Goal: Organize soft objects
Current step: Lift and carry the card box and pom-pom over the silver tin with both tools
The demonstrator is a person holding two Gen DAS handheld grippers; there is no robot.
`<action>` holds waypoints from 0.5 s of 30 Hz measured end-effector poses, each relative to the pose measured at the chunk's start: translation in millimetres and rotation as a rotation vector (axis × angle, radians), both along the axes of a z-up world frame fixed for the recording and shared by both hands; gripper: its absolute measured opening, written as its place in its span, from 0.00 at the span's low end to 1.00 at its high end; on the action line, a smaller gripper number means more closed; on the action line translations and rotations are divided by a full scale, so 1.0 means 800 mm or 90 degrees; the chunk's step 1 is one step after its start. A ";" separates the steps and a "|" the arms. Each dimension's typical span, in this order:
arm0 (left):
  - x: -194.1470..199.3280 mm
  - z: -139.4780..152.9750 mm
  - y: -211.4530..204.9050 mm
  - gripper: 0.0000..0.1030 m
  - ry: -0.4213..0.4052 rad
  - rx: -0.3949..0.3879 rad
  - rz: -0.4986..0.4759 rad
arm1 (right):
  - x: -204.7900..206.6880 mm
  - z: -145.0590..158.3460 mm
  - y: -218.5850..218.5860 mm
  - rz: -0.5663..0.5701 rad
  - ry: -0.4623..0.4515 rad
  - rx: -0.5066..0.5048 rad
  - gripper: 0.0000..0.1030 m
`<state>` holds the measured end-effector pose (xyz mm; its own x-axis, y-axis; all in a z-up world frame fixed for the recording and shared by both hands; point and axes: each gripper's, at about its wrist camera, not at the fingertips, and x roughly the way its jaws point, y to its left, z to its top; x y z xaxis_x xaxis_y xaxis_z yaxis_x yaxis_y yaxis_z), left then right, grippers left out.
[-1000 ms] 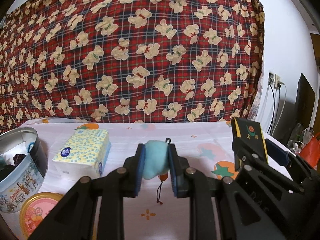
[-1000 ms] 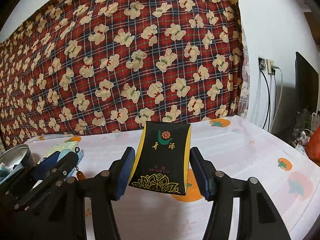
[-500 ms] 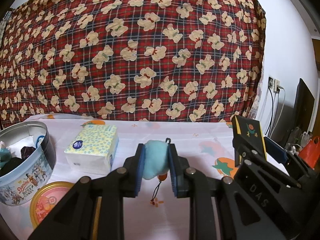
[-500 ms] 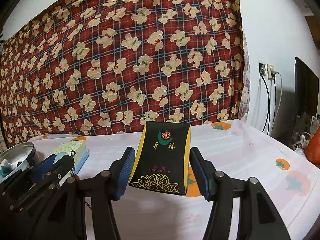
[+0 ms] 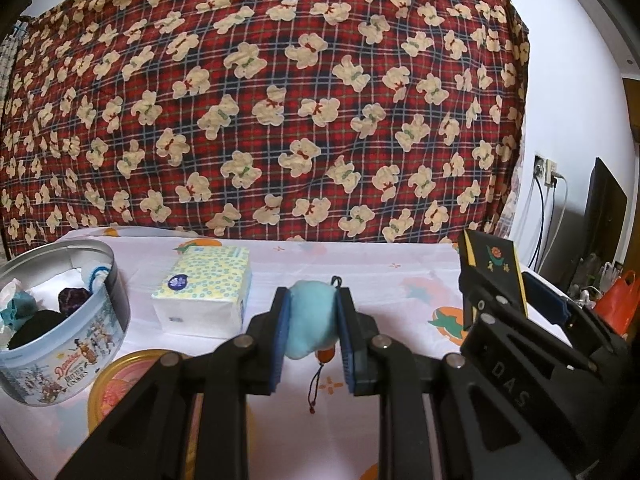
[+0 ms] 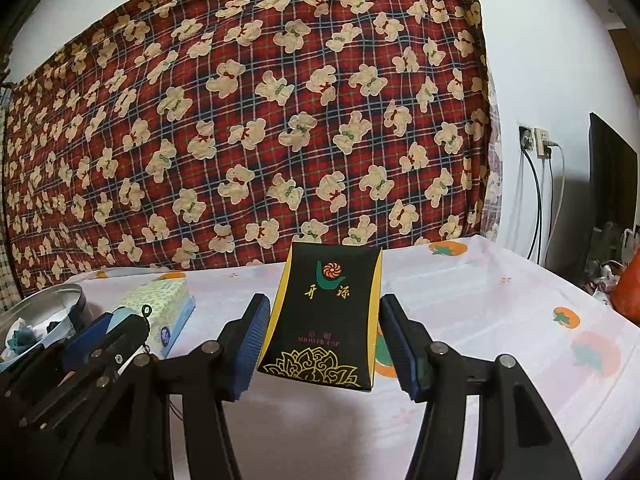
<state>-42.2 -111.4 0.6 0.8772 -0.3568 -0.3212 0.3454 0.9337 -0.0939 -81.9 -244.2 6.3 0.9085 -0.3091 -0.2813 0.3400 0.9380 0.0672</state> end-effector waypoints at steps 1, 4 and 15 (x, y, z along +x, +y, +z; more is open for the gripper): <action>-0.001 0.000 0.004 0.20 0.000 -0.001 0.002 | -0.001 0.000 0.003 0.002 0.000 0.000 0.58; -0.003 0.000 0.012 0.20 0.002 -0.006 0.007 | -0.003 0.000 0.011 0.003 -0.003 -0.004 0.58; -0.012 0.003 0.049 0.20 -0.013 -0.003 0.033 | -0.006 0.000 0.045 0.021 -0.005 0.001 0.58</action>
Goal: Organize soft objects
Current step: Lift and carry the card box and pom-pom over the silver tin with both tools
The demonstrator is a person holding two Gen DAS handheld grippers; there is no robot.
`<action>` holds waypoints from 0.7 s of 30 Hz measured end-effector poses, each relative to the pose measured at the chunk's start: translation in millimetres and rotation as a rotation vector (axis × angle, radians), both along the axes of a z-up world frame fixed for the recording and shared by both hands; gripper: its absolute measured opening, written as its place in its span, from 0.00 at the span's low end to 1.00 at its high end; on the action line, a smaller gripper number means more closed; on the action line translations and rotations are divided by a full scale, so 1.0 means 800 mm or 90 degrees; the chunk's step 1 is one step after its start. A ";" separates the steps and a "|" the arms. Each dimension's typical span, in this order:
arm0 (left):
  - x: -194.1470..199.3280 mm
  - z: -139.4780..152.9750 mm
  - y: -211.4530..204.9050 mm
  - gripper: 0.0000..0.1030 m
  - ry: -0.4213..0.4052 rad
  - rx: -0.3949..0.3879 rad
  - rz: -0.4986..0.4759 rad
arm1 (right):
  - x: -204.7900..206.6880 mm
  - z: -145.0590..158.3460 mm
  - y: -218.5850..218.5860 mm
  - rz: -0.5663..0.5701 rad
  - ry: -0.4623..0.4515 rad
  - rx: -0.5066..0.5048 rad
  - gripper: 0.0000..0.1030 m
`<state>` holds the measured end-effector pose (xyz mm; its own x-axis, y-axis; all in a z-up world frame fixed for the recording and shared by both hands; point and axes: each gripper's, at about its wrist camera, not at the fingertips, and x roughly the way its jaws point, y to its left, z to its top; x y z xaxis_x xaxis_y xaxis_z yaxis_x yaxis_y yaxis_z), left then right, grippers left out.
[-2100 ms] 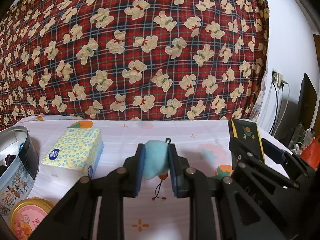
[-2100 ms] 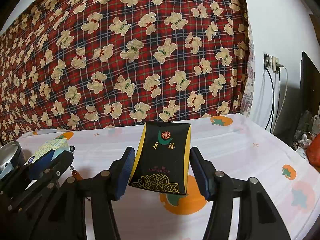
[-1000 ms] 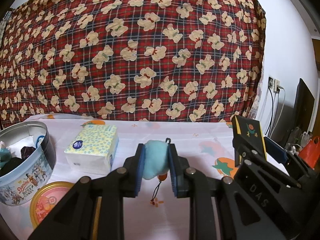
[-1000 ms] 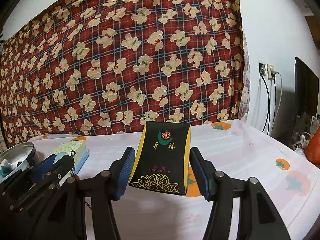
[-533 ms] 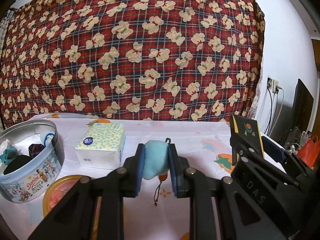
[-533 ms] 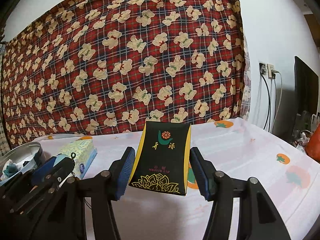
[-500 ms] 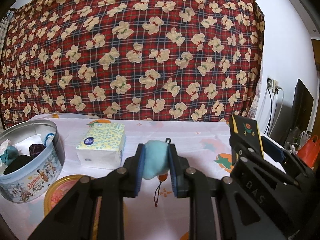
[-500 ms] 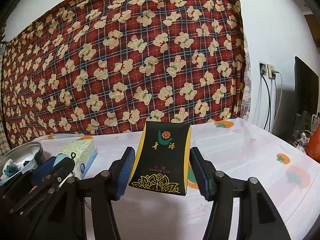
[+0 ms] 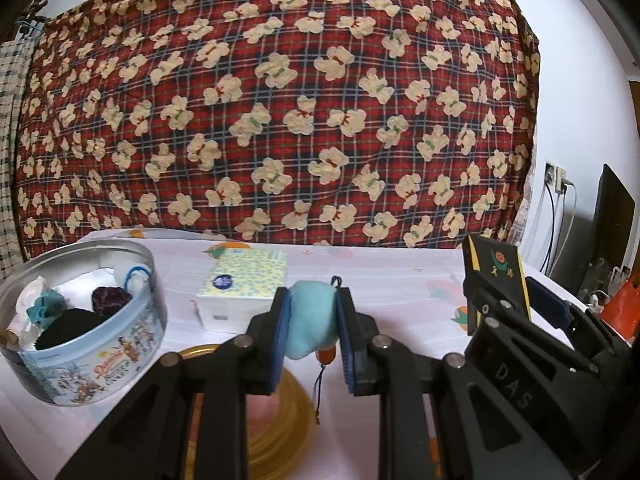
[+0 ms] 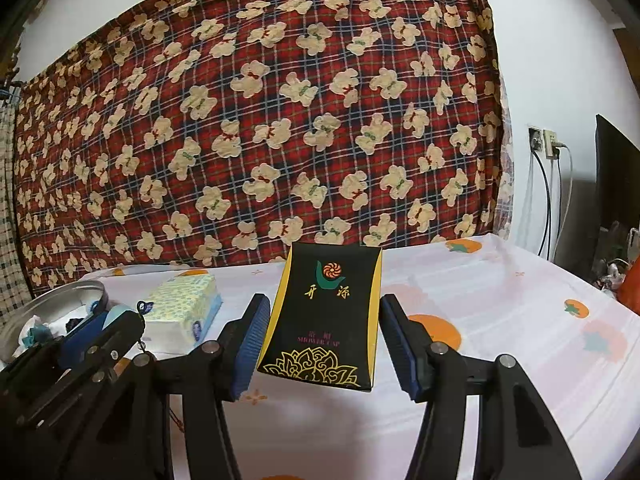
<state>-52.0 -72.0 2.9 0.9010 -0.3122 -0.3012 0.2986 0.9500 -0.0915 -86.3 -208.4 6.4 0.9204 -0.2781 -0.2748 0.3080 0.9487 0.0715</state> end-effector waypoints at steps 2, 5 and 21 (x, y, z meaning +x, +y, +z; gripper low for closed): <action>0.000 0.000 0.007 0.20 0.000 0.000 0.004 | 0.000 0.000 0.008 0.006 0.000 -0.002 0.58; -0.002 0.000 0.018 0.20 -0.004 0.002 0.011 | 0.000 0.000 0.020 0.012 -0.001 -0.008 0.58; -0.007 0.002 0.089 0.20 -0.021 -0.017 0.055 | 0.006 0.000 0.090 0.058 -0.010 -0.023 0.58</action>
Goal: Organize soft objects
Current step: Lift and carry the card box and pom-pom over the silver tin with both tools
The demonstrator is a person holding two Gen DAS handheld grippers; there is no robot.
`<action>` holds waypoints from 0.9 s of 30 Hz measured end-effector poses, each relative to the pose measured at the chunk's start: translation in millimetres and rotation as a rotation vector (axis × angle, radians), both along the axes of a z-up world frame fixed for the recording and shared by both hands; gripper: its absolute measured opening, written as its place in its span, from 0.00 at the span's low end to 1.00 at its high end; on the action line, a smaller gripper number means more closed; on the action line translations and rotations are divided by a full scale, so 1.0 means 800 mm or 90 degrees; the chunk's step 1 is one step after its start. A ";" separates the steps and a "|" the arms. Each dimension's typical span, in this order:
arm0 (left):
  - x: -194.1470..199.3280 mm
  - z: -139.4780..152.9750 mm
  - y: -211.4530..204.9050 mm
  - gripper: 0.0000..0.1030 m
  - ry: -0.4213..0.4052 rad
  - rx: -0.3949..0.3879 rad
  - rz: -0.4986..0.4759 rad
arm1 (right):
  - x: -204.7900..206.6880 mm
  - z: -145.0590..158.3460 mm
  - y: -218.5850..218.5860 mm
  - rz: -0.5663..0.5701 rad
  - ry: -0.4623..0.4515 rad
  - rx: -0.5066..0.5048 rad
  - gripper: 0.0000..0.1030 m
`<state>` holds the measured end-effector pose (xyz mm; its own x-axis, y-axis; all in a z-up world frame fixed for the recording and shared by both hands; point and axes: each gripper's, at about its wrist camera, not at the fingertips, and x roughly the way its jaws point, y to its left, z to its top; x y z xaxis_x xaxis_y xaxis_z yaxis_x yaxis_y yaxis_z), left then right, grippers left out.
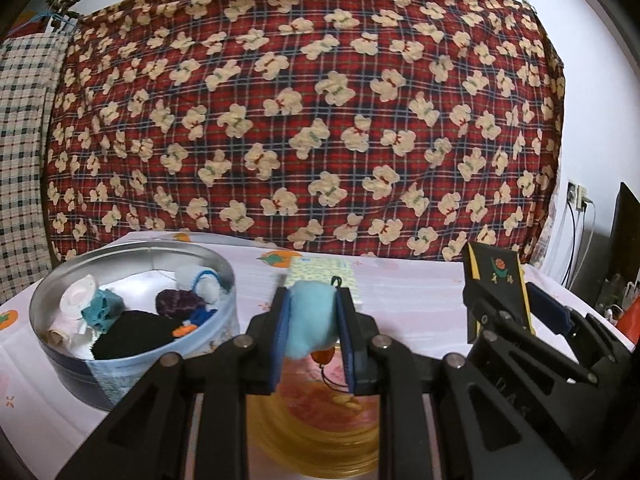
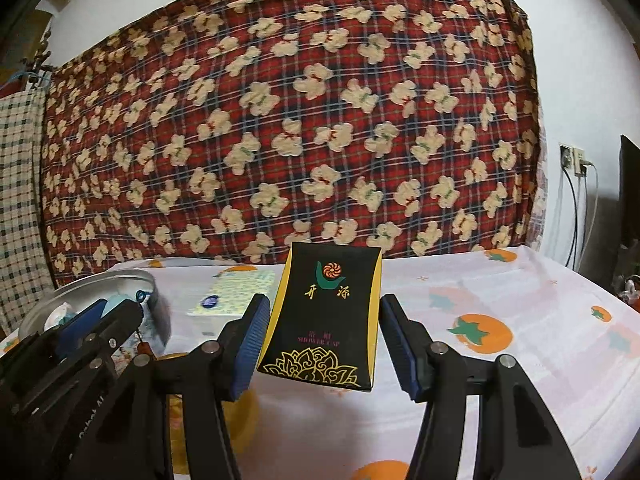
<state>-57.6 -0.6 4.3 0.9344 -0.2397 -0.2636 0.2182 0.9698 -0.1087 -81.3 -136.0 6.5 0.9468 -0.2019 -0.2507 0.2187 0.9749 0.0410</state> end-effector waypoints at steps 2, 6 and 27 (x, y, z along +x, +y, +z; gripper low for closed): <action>-0.001 0.000 0.008 0.20 -0.003 -0.007 -0.002 | 0.002 0.000 0.006 0.005 0.001 0.000 0.58; 0.000 0.000 0.025 0.20 0.000 -0.023 -0.009 | 0.003 -0.001 0.014 0.008 0.000 0.002 0.58; 0.005 0.011 0.126 0.20 -0.025 -0.047 0.076 | 0.026 -0.002 0.104 0.104 -0.006 -0.013 0.58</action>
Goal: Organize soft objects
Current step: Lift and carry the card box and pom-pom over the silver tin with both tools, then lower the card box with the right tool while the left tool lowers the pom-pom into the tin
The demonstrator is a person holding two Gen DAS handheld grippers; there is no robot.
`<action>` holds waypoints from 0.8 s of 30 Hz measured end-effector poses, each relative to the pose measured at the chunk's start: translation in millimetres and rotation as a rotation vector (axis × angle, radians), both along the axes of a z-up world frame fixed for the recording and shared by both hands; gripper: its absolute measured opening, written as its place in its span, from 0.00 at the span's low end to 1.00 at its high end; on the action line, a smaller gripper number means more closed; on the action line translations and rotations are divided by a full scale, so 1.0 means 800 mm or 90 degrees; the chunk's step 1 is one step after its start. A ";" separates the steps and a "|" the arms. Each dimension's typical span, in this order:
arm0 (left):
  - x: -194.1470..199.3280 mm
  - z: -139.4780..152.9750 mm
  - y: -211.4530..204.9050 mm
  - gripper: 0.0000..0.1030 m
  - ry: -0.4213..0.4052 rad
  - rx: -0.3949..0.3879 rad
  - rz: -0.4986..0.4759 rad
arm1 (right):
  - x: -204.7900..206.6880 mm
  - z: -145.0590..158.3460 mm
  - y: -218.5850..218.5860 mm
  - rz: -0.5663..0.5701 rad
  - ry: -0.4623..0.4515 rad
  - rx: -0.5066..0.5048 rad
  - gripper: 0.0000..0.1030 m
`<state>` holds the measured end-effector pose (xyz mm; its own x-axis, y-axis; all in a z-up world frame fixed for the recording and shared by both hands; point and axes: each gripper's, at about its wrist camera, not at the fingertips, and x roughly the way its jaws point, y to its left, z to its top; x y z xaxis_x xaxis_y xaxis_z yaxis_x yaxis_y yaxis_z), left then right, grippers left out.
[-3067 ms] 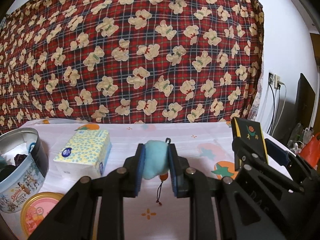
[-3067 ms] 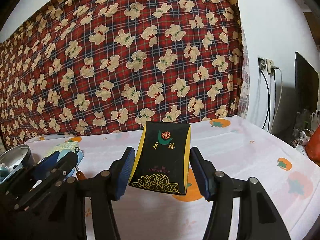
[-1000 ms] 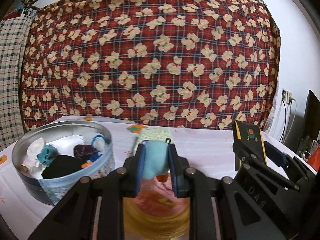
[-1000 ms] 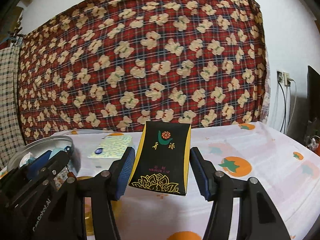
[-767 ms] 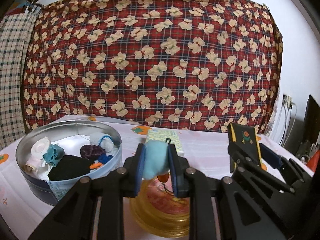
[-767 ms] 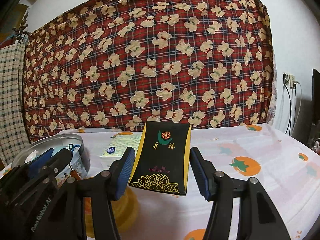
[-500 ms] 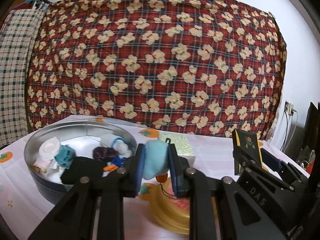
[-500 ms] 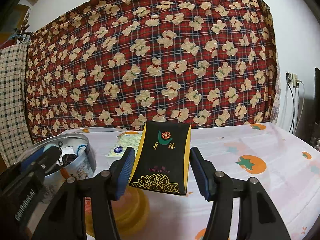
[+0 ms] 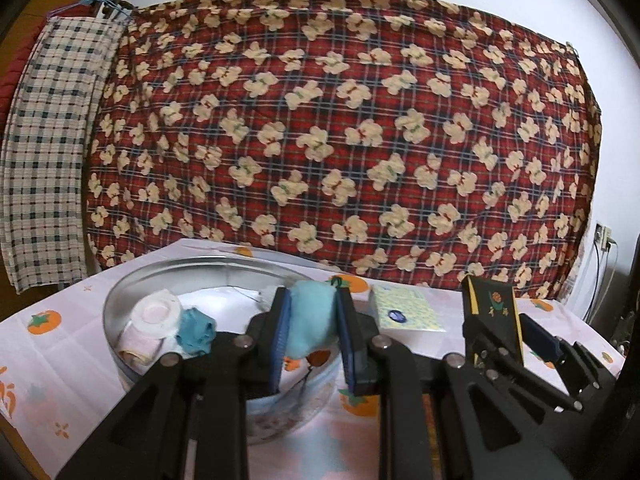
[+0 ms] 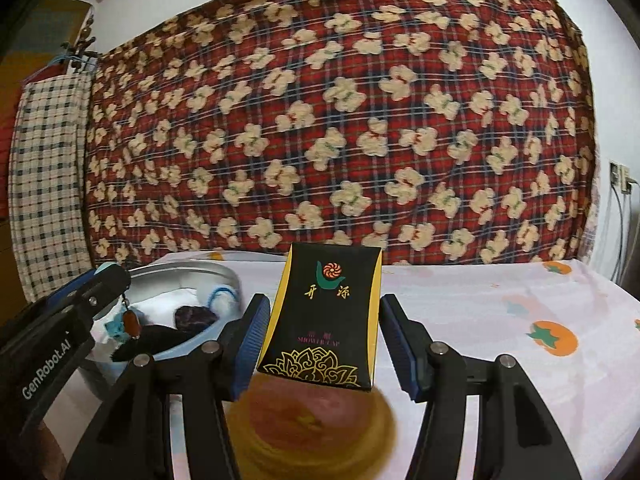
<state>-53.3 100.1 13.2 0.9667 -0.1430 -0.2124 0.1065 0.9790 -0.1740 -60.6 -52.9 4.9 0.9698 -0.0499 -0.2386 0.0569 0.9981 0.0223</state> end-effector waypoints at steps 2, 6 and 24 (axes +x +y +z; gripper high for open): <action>0.001 0.001 0.008 0.20 -0.002 0.000 0.006 | 0.005 0.000 0.013 0.014 -0.001 0.000 0.58; 0.004 0.005 0.023 0.20 -0.006 0.002 0.022 | 0.012 0.002 0.037 0.037 -0.008 -0.004 0.58; 0.041 0.023 0.086 0.20 0.002 0.011 0.108 | 0.060 0.032 0.110 0.109 -0.024 0.011 0.58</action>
